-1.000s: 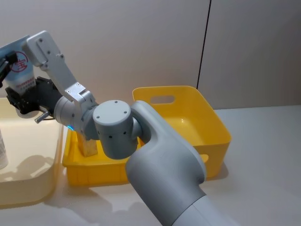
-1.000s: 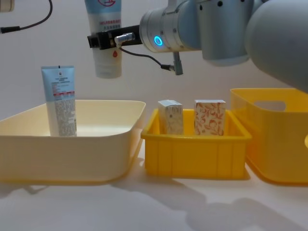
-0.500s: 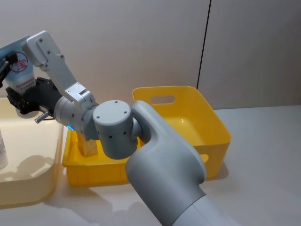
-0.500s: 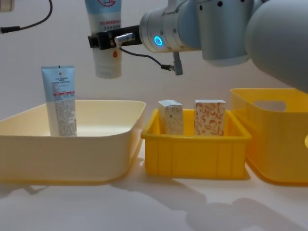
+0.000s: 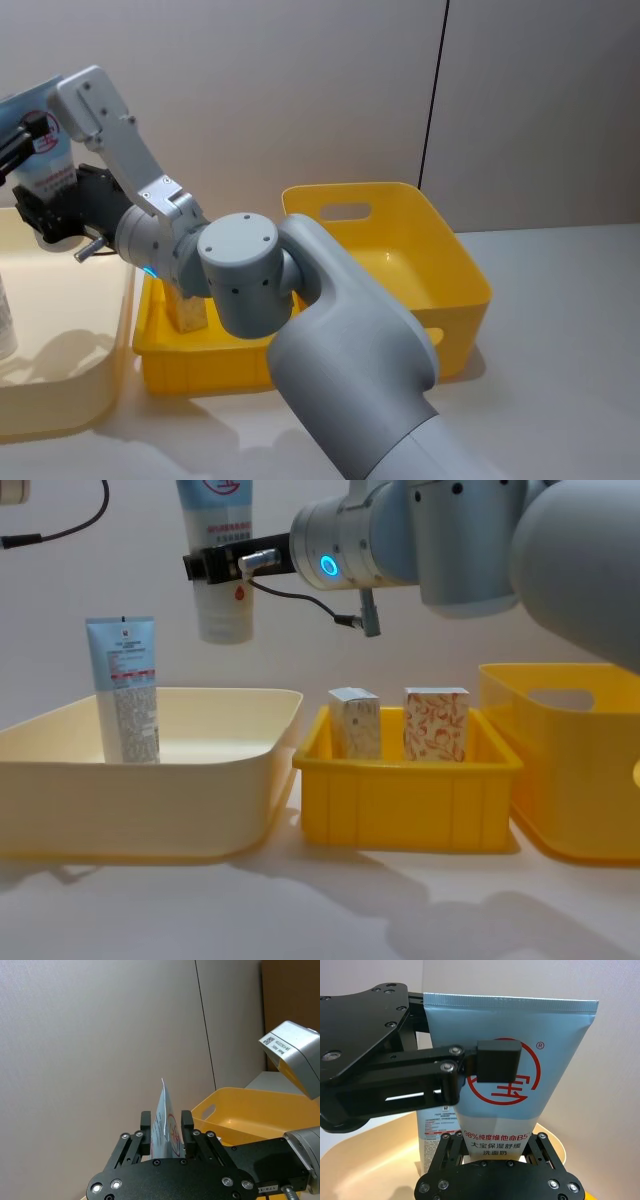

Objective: Bimanual collaborative sorting of washing and personal care products

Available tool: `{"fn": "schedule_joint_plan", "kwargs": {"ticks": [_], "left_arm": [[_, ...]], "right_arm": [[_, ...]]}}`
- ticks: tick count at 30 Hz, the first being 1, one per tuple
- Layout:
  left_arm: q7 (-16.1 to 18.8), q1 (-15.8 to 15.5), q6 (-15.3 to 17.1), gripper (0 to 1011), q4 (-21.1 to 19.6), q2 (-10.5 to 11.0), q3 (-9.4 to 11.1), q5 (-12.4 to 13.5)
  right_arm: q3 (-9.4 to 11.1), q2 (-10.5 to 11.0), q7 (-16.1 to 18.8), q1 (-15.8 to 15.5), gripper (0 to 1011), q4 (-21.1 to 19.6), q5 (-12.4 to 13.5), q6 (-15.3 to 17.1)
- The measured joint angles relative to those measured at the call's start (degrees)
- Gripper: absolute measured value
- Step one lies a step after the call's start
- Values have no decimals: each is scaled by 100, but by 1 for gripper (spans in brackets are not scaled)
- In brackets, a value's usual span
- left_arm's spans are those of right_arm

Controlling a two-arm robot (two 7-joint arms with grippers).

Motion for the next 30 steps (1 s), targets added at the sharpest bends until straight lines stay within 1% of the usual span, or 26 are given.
{"fn": "schedule_joint_plan", "kwargs": {"ticks": [4,5,7,8,9,12,13,14,15,16,17,18,19,21,22,27,30], "left_arm": [[0,0,0,460,0,0,0,0],[0,0,0,510,0,0,0,0],[0,0,0,544,1,0,1,0],[0,0,0,605,1,0,1,0],[0,0,0,605,1,0,1,0],[0,0,0,732,1,0,1,0],[0,0,0,732,1,0,1,0],[0,1,0,792,1,0,1,0],[0,0,0,827,1,0,1,0],[0,1,0,827,2,0,1,0],[0,0,0,858,1,0,1,0],[0,0,0,917,1,0,1,0],[0,0,0,917,2,0,1,0],[0,0,0,962,1,0,1,0],[0,0,0,1002,1,0,0,1],[0,0,0,1003,1,0,1,0],[0,0,0,1003,1,0,1,0]], "right_arm": [[0,0,0,0,473,-1,0,0],[1,-1,0,0,473,-1,0,0],[3,-1,0,0,473,-1,-2,-2],[3,-1,0,0,473,-1,-4,-4],[5,0,-1,0,473,-2,-8,-7],[18,13,-35,2,473,-9,-41,-61],[18,13,-35,2,473,-9,-41,-61],[28,27,-59,4,473,-18,-62,-104],[43,44,-88,7,473,-30,-81,-144],[43,44,-88,7,473,-30,-81,-144],[62,65,-121,8,473,-48,-101,-181],[89,94,-160,9,473,-73,-124,-214],[89,94,-160,9,473,-73,-124,-214],[136,148,-217,9,473,-125,-159,-249],[171,192,-261,8,473,-169,-178,-260],[292,363,-355,-33,472,-344,-242,-255],[401,521,-413,-90,473,-519,-285,-188]]}}
